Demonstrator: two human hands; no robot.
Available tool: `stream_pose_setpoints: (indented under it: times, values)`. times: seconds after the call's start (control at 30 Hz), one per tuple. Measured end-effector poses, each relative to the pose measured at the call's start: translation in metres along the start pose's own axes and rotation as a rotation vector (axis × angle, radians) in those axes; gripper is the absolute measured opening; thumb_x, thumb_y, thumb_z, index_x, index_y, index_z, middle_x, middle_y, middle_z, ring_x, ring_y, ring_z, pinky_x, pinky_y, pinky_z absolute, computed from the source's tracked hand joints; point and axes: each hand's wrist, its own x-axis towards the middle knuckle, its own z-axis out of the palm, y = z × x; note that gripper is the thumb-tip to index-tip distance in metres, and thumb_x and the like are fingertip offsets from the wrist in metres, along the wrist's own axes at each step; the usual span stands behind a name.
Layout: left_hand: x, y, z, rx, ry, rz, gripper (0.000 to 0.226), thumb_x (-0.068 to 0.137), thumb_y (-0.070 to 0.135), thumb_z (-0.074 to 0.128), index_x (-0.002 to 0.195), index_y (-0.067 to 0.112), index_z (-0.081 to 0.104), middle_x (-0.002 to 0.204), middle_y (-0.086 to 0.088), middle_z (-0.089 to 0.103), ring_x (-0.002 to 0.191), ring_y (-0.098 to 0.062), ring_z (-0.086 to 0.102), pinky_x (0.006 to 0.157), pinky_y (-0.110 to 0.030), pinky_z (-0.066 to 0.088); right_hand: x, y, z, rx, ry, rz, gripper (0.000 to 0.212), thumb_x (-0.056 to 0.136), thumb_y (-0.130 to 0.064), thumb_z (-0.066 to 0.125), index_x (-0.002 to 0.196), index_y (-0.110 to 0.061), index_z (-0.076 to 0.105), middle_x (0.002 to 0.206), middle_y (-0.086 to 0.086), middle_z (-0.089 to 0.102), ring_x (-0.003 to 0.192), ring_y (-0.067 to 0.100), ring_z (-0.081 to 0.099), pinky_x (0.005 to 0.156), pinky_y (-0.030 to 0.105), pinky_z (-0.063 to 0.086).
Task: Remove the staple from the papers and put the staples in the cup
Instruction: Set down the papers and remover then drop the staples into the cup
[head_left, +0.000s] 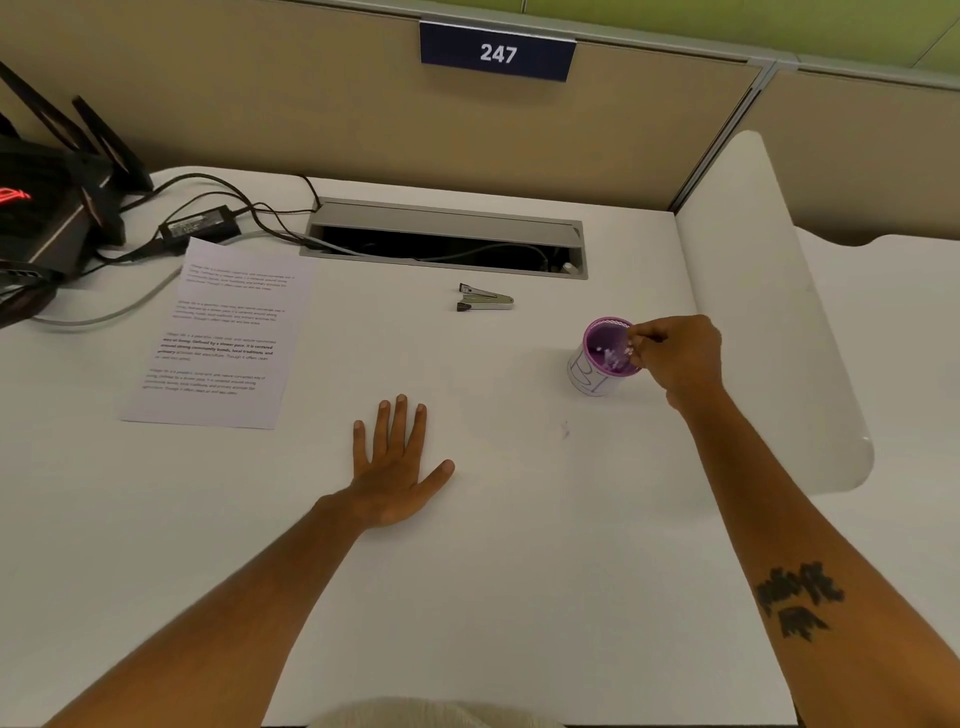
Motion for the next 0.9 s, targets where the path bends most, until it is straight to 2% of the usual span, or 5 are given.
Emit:
stream_pose_setpoints:
  times: [0.1,0.27,0.47,0.77,0.9]
  values:
    - [-0.0002,-0.0006,0.0001,0.002,0.002,-0.001,0.106,0.066,0.089,-0.019,0.149,0.028,-0.042,0.161,-0.003,-0.049,0.148,-0.025,-0.045,0.121,-0.056,-0.025,0.0025,0.0000,-0.0003,-0.107,0.036,-0.144,0.013,0.082,-0.001,0.079,0.092,-0.007,0.084,0.088,0.012,0.081,0.080,0.025,0.076,0.083,0.039,0.064]
    - [0.0000,-0.0008,-0.0001,0.004,-0.004,0.003,0.110,0.066,0.089,-0.019,0.154,0.026,-0.038,0.160,-0.003,-0.049,0.148,-0.025,-0.045,0.121,-0.056,-0.025,0.0042,-0.0033,0.0004,-0.171,0.047,-0.220,0.008,0.080,-0.005,0.083,0.088,-0.008,0.083,0.087,0.009,0.080,0.074,0.018,0.069,0.073,0.025,0.055]
    - [-0.0008,-0.0001,-0.0014,-0.004,-0.015,0.004,0.108,0.069,0.087,-0.015,0.154,0.025,-0.038,0.159,-0.002,-0.050,0.147,-0.024,-0.046,0.121,-0.056,-0.025,0.0076,-0.0033,-0.0019,-0.178,0.010,-0.249,0.015,0.086,0.002,0.073,0.095,-0.005,0.083,0.094,0.014,0.081,0.087,0.028,0.076,0.086,0.042,0.064]
    - [-0.0005,0.0000,-0.0019,-0.016,-0.016,0.003,0.111,0.066,0.089,-0.017,0.155,0.025,-0.037,0.160,-0.002,-0.050,0.147,-0.024,-0.046,0.121,-0.056,-0.025,0.0075,-0.0029,-0.0052,-0.215,0.073,-0.318,0.008,0.078,-0.005,0.085,0.084,-0.008,0.081,0.083,0.009,0.080,0.069,0.018,0.069,0.072,0.030,0.060]
    - [-0.0016,0.0001,-0.0031,-0.015,-0.017,0.002,0.108,0.067,0.088,-0.016,0.152,0.027,-0.040,0.160,-0.003,-0.049,0.147,-0.024,-0.046,0.121,-0.056,-0.025,0.0037,-0.0032,-0.0053,-0.186,0.029,-0.323,0.011,0.081,-0.003,0.082,0.091,-0.006,0.082,0.088,0.012,0.081,0.077,0.024,0.074,0.079,0.034,0.062]
